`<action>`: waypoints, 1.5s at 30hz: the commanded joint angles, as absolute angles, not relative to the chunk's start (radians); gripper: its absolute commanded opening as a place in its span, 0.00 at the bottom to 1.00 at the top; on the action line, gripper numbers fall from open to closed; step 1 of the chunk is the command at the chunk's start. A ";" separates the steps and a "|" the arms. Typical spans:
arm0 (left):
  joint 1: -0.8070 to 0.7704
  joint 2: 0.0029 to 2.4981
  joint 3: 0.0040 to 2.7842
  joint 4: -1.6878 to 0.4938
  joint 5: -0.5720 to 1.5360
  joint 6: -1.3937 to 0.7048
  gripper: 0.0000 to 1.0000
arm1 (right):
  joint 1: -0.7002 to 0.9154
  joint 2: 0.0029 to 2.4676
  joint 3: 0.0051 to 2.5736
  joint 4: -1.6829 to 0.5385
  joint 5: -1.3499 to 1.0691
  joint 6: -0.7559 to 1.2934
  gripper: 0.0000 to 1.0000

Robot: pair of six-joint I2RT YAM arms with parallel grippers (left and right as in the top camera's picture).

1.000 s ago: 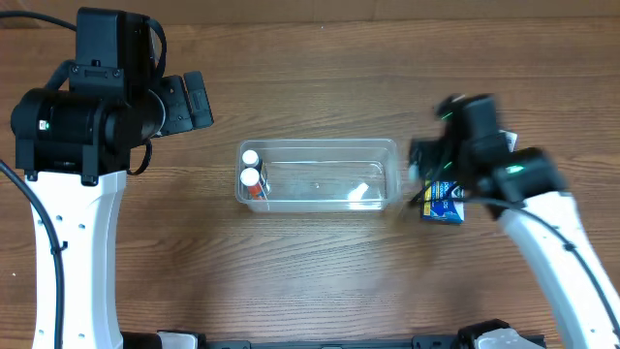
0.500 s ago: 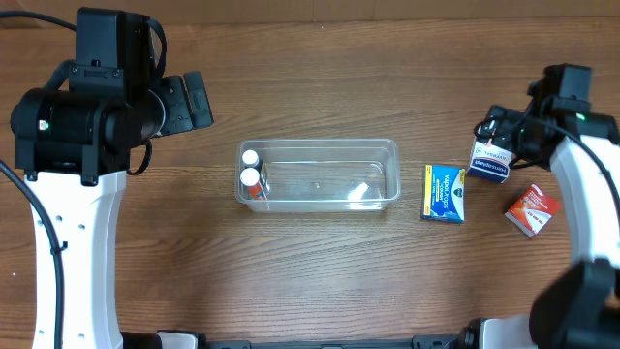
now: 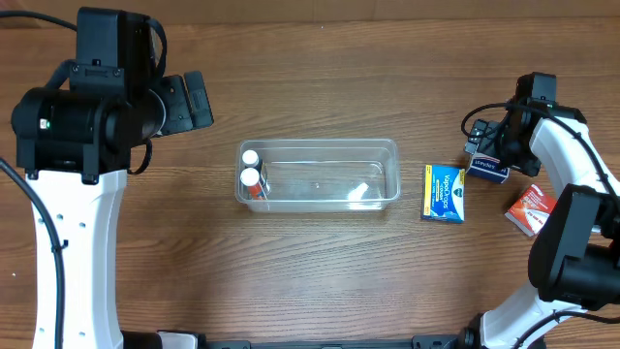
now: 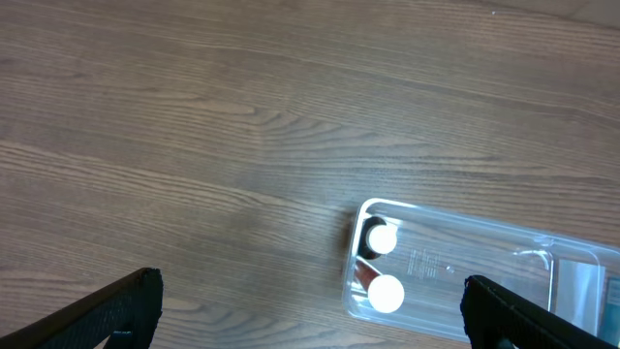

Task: Pack container
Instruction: 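Grasp the white Hansaplast box with the right gripper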

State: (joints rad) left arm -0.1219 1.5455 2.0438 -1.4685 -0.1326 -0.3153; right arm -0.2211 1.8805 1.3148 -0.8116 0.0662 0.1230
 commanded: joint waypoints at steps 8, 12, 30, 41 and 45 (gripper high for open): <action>-0.118 1.579 2.048 -1.468 -0.138 -0.329 1.00 | -0.224 1.945 1.330 -0.805 0.073 0.099 1.00; -0.118 1.579 2.048 -1.468 -0.138 -0.329 1.00 | -0.224 1.991 1.330 -0.794 0.066 0.099 1.00; -0.118 1.579 2.048 -1.464 -0.138 -0.329 1.00 | -0.224 1.960 1.357 -0.793 0.066 0.100 0.75; -0.118 1.579 2.048 -1.464 -0.138 -0.329 1.00 | -0.202 1.810 1.485 -0.947 0.017 0.101 0.71; -0.118 1.579 2.048 -1.464 -0.138 -0.329 1.00 | -0.136 1.707 1.522 -1.041 -0.056 0.101 0.71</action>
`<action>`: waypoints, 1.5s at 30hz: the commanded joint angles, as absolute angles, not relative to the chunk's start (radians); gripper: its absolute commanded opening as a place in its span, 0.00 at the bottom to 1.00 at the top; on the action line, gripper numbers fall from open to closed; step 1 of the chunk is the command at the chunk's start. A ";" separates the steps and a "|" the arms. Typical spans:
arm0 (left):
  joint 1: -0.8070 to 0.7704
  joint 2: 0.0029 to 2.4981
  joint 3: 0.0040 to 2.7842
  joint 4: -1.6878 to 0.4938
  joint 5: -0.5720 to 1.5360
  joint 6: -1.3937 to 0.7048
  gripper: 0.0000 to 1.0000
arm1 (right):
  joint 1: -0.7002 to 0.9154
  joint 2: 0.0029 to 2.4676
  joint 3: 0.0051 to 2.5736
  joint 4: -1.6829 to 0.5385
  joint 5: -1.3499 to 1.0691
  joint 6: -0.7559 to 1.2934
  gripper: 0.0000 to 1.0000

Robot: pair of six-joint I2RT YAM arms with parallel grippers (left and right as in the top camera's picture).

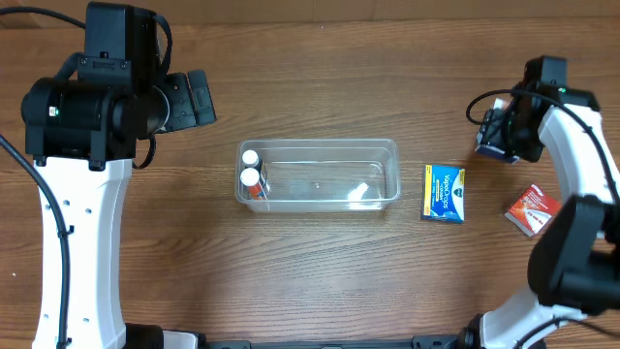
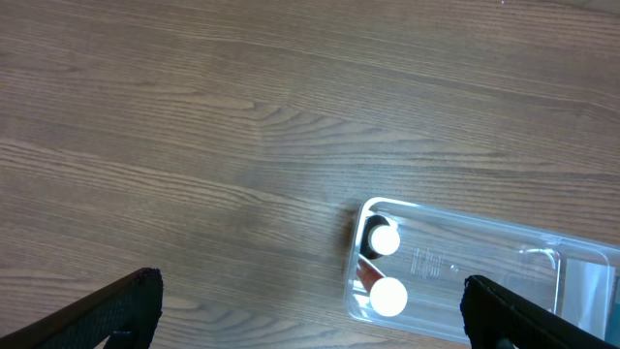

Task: Pack container
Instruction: 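Grasp the white Hansaplast box with the right gripper, then lower the Hansaplast box into the container's right end and release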

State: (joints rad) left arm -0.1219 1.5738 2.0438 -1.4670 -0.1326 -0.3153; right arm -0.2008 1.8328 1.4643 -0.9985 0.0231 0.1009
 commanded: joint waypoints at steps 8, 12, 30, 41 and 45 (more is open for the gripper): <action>-0.118 1.579 2.048 -1.462 -0.138 -0.329 1.00 | 0.117 1.530 1.522 -1.149 -0.054 0.223 0.71; -0.118 1.579 2.048 -1.463 -0.138 -0.329 1.00 | 0.286 1.525 1.509 -1.164 -0.054 0.368 0.71; -0.118 1.580 2.048 -1.466 -0.138 -0.329 1.00 | 0.498 1.727 1.413 -1.112 -0.054 0.416 0.72; -0.118 1.582 2.048 -1.469 -0.139 -0.329 1.00 | 0.498 1.797 1.413 -1.101 -0.054 0.416 0.79; -0.118 1.582 2.048 -1.470 -0.138 -0.329 1.00 | 0.497 1.797 1.413 -1.098 -0.031 0.415 0.88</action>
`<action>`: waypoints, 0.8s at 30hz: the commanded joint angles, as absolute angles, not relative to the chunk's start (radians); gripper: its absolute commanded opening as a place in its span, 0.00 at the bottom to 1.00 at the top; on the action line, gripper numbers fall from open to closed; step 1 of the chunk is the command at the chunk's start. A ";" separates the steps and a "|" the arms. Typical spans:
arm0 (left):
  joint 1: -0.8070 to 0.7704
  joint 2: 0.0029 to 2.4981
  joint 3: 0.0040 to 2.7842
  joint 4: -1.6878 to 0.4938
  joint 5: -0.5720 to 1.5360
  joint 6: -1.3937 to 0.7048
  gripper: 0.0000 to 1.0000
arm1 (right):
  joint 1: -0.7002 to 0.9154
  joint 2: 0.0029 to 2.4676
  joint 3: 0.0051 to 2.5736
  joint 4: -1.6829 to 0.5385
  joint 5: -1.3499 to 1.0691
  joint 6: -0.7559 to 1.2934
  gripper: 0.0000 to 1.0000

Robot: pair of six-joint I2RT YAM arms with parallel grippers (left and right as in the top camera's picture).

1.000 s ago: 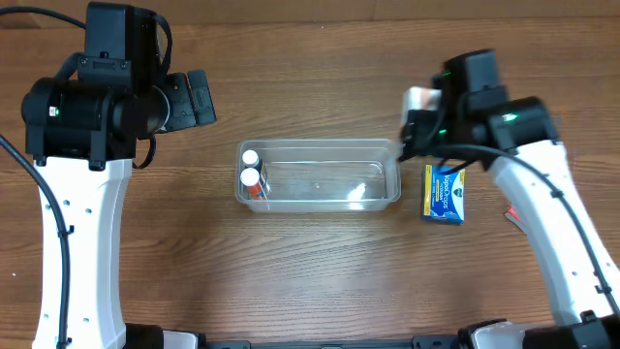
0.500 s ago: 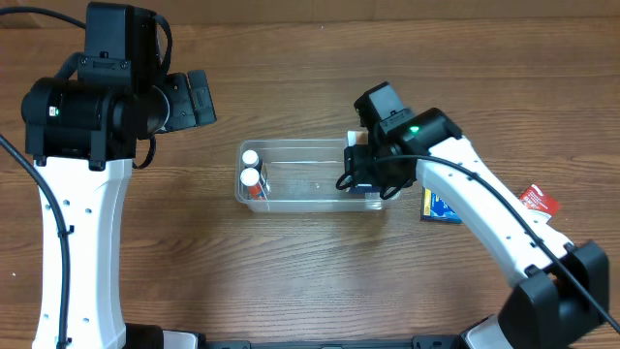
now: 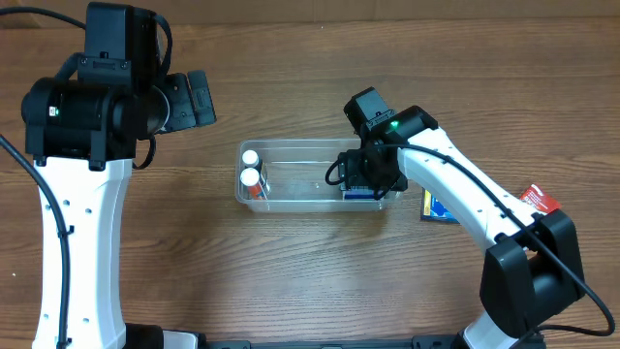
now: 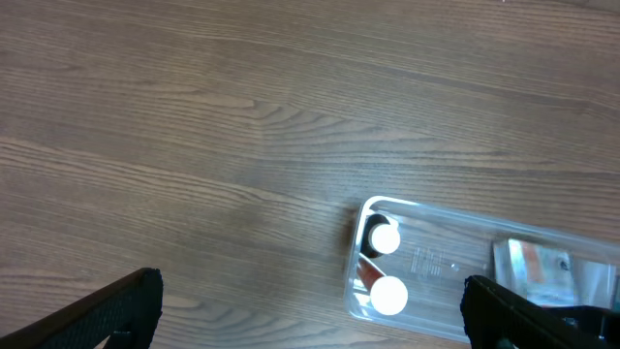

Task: Pack container
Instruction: 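Lower the Hansaplast box into the container's right end and release, then grasp the blue Vapodrops box with the right gripper and lift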

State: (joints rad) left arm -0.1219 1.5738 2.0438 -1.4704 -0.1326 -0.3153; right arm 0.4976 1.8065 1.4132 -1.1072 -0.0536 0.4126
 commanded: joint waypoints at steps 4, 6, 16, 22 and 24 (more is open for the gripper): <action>-0.118 1.582 2.048 -1.470 -0.138 -0.329 1.00 | 0.497 1.795 1.430 -1.101 -0.002 0.413 0.88; -0.118 1.582 2.048 -1.470 -0.138 -0.329 1.00 | 0.496 1.789 1.467 -1.126 0.031 0.412 0.88; -0.118 1.582 2.048 -1.470 -0.139 -0.328 1.00 | 0.337 1.583 1.717 -1.230 0.245 0.400 1.00; -0.118 1.582 2.048 -1.470 -0.138 -0.329 1.00 | 0.109 1.586 1.664 -1.285 0.117 0.297 1.00; -0.118 1.582 2.048 -1.470 -0.138 -0.329 1.00 | 0.064 1.596 1.595 -1.275 0.088 0.279 1.00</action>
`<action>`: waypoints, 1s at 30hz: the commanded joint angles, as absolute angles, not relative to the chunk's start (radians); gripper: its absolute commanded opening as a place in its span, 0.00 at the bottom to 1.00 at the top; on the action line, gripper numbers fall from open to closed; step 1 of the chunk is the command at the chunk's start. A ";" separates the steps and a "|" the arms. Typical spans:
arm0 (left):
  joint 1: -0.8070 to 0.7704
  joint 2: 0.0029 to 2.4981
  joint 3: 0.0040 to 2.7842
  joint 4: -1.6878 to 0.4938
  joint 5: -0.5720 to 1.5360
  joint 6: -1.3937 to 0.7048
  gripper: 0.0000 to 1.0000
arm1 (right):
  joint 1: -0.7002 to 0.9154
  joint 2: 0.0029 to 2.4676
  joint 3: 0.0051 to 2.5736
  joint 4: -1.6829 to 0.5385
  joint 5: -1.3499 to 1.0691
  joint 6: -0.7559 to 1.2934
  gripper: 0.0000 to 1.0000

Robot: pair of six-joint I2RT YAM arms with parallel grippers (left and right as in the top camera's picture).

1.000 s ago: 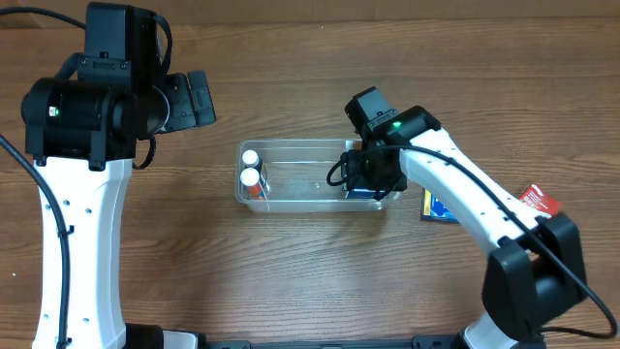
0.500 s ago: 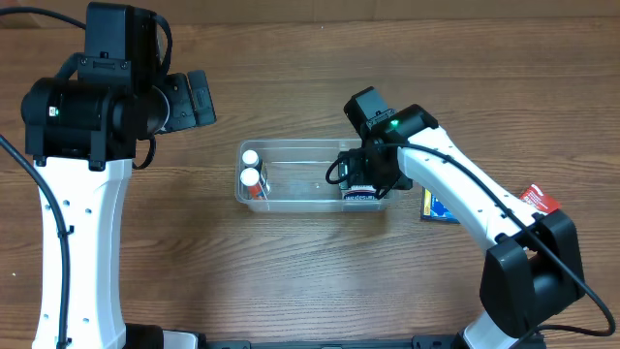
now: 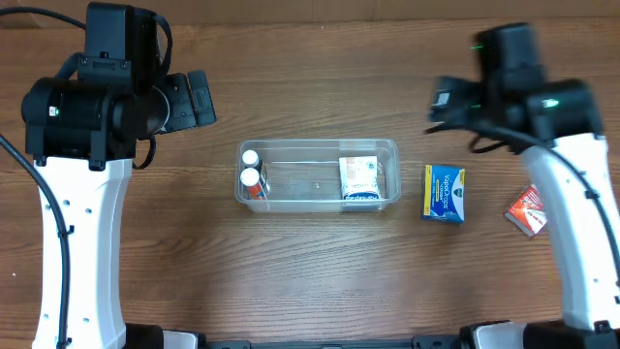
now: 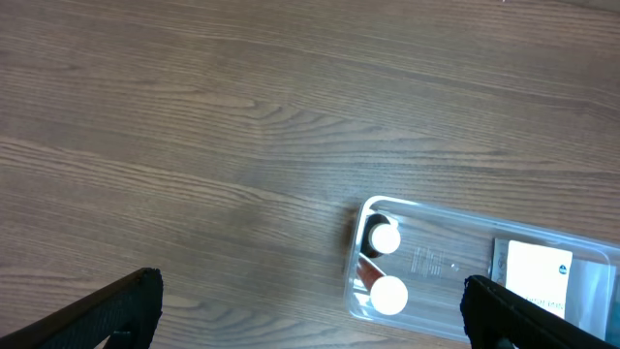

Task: Pack container
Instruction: 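Grasp the blue Vapodrops box with the right gripper and lift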

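A clear plastic container (image 3: 320, 144) lies mid-table. Two white-capped bottles (image 3: 251, 168) stand in its left end, and a white-and-blue box (image 3: 359, 180) lies flat in its right end. The container (image 4: 455, 254), bottles (image 4: 385, 265) and box (image 4: 535, 279) also show in the left wrist view. My left gripper (image 4: 310, 320) hangs open and empty, high over the table left of the container. My right gripper (image 3: 443, 101) is blurred, behind and to the right of the container, with nothing seen in it.
A blue-and-yellow box (image 3: 444, 193) lies just right of the container. A red-and-white packet (image 3: 529, 210) lies near the right edge. The left arm (image 3: 87, 116) stands over the table's left side.
The right gripper was down in the container's right end with the white-and-blue box. Now that box lies flat there alone, and the gripper is away behind and to the right. The left arm is unchanged.
At first the right gripper was on the white-and-blue box at the table's far right. Then it held the box a little further back. Then it was in the container's right end. Now the box rests inside and the gripper is clear.
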State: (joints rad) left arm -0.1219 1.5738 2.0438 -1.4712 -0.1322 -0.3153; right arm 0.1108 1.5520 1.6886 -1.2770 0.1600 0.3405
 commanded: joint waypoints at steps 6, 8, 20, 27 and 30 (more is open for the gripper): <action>-0.118 1.582 2.048 -1.470 -0.139 -0.329 1.00 | 0.043 1.632 1.312 -1.140 0.046 0.227 1.00; -0.118 1.582 2.048 -1.470 -0.139 -0.329 1.00 | 0.043 1.647 1.242 -1.088 0.046 0.228 1.00; -0.118 1.582 2.048 -1.470 -0.138 -0.329 1.00 | 0.043 1.767 1.132 -0.951 0.024 0.199 1.00; -0.118 1.582 2.048 -1.470 -0.138 -0.329 1.00 | 0.043 1.825 1.132 -0.929 0.024 0.181 1.00; -0.118 1.582 2.048 -1.470 -0.138 -0.329 1.00 | 0.043 1.826 1.132 -0.924 0.024 0.181 1.00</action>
State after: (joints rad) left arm -0.1219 1.5738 2.0438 -1.4708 -0.1322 -0.3153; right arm 0.0437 1.8229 1.1366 -0.9340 0.0296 0.1894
